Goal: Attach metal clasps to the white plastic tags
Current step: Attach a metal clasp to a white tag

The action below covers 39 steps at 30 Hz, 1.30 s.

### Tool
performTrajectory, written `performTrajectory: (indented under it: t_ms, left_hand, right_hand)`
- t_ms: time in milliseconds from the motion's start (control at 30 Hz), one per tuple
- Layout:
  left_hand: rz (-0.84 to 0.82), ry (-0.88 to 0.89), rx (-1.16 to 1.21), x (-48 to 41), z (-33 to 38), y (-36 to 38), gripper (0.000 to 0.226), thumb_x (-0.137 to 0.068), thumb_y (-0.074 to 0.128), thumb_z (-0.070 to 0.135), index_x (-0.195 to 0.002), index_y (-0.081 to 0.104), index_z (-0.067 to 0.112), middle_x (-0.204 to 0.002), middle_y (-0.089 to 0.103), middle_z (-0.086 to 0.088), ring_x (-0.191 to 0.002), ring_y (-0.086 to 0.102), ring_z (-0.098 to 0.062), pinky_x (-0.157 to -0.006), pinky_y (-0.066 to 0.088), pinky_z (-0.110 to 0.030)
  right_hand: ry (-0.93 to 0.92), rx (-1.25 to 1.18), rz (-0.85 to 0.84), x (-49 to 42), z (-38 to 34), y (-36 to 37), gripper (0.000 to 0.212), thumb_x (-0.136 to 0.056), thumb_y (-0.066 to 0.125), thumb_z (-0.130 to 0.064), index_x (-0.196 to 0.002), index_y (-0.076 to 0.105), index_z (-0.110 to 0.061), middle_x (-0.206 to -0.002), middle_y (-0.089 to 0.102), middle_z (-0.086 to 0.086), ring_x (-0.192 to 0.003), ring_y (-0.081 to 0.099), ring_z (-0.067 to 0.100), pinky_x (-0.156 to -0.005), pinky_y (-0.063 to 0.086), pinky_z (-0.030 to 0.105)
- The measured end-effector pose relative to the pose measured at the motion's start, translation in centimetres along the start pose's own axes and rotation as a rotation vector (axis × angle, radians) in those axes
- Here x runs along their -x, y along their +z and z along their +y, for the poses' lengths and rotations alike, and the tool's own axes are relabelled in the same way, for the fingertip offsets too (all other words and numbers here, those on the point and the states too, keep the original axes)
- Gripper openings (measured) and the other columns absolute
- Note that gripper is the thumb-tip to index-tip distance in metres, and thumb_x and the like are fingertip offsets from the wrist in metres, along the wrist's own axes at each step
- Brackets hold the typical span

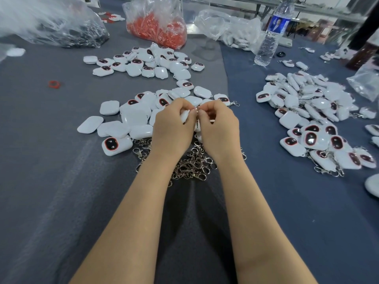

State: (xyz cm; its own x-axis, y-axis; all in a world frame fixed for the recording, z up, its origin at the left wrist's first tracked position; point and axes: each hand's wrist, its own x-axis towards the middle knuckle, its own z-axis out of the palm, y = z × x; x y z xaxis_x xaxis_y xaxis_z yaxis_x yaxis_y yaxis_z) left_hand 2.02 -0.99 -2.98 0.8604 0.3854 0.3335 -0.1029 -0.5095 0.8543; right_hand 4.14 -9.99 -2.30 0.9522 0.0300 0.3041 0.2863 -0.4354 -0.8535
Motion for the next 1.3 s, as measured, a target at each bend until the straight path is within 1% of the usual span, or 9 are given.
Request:
performTrajectory:
  t_ms: [100, 233, 367, 633, 767, 800, 900, 1167, 1300]
  left_hand:
    - [0.0, 0.018, -0.025, 0.1, 0.11, -0.06, 0.009, -0.09, 0.058, 0.02, -0.092, 0.064, 0.015, -0.088, 0.065, 0.0, -0.088, 0.059, -0.022, -0.077, 0.048, -0.036]
    - [0.014, 0.046, -0.066, 0.15, 0.18, -0.06, 0.01, -0.09, 0.057, 0.021, -0.091, 0.065, 0.015, -0.088, 0.066, -0.001, -0.088, 0.059, -0.026, -0.078, 0.048, -0.041]
    - [0.014, 0.053, -0.063, 0.14, 0.14, -0.05, 0.012, -0.091, 0.057, 0.021, -0.093, 0.066, 0.014, -0.091, 0.068, -0.003, -0.089, 0.06, -0.025, -0.079, 0.048, -0.041]
    - [0.013, 0.021, -0.07, 0.05, 0.16, 0.01, 0.015, -0.092, 0.056, 0.022, -0.095, 0.068, 0.015, -0.09, 0.068, 0.0, -0.089, 0.06, -0.021, -0.079, 0.048, -0.035]
    - [-0.014, -0.003, -0.096, -0.01, 0.04, -0.01, 0.015, -0.091, 0.057, 0.021, -0.094, 0.069, 0.013, -0.092, 0.068, -0.003, -0.088, 0.06, -0.022, -0.078, 0.048, -0.034]
    - [-0.015, -0.005, -0.1, -0.03, 0.03, -0.01, 0.015, -0.091, 0.057, 0.021, -0.095, 0.069, 0.012, -0.093, 0.068, -0.004, -0.089, 0.06, -0.021, -0.078, 0.048, -0.032]
    - [-0.004, -0.004, -0.093, -0.07, 0.06, -0.05, 0.015, -0.092, 0.057, 0.019, -0.096, 0.068, 0.011, -0.093, 0.068, -0.002, -0.088, 0.058, -0.017, -0.074, 0.043, -0.026]
    - [0.01, 0.015, -0.06, -0.13, -0.01, -0.15, 0.015, -0.091, 0.057, 0.017, -0.093, 0.069, 0.008, -0.084, 0.065, 0.001, -0.081, 0.057, -0.014, -0.066, 0.037, -0.017]
    - [0.022, 0.042, -0.081, -0.2, -0.16, -0.15, 0.014, -0.09, 0.057, 0.014, -0.088, 0.069, 0.006, -0.076, 0.059, 0.005, -0.074, 0.051, -0.012, -0.059, 0.03, -0.013]
  right_hand:
    - [-0.063, 0.098, -0.024, 0.19, 0.07, 0.21, 0.01, -0.094, 0.049, -0.009, -0.089, 0.056, -0.014, -0.086, 0.058, -0.003, -0.083, 0.053, 0.014, -0.074, 0.043, 0.027]
    - [-0.068, 0.106, -0.006, 0.27, 0.05, 0.38, 0.011, -0.093, 0.047, -0.007, -0.089, 0.055, -0.013, -0.09, 0.06, 0.001, -0.084, 0.052, 0.017, -0.077, 0.043, 0.034]
    - [-0.059, 0.042, 0.015, 0.22, -0.12, 0.28, 0.013, -0.093, 0.049, -0.005, -0.099, 0.06, -0.008, -0.092, 0.063, 0.003, -0.085, 0.056, 0.016, -0.078, 0.046, 0.031]
    - [-0.058, -0.018, 0.031, 0.23, 0.22, 0.35, 0.012, -0.089, 0.052, -0.002, -0.089, 0.056, -0.013, -0.08, 0.058, 0.0, -0.068, 0.048, 0.006, -0.066, 0.041, 0.018]
    - [-0.051, -0.036, 0.03, 0.2, 0.37, 0.3, 0.012, -0.087, 0.053, 0.0, -0.088, 0.059, -0.011, -0.078, 0.058, 0.001, -0.067, 0.047, 0.008, -0.069, 0.042, 0.019]
    - [-0.051, -0.035, 0.022, 0.19, 0.36, 0.27, 0.012, -0.087, 0.054, 0.0, -0.089, 0.06, -0.009, -0.077, 0.058, 0.0, -0.066, 0.047, 0.006, -0.068, 0.042, 0.016]
    - [-0.049, -0.064, 0.0, 0.17, 0.19, 0.17, 0.01, -0.086, 0.057, 0.0, -0.088, 0.061, -0.009, -0.073, 0.055, -0.005, -0.06, 0.047, 0.0, -0.063, 0.041, 0.008]
    - [-0.047, -0.101, 0.025, 0.26, 0.07, 0.03, 0.01, -0.085, 0.061, -0.003, -0.083, 0.059, -0.012, -0.069, 0.053, -0.008, -0.058, 0.046, 0.002, -0.061, 0.042, 0.008]
    - [-0.035, -0.098, 0.001, 0.19, 0.15, 0.11, 0.011, -0.085, 0.062, -0.003, -0.082, 0.058, -0.014, -0.068, 0.053, -0.009, -0.057, 0.047, -0.004, -0.06, 0.041, 0.007]
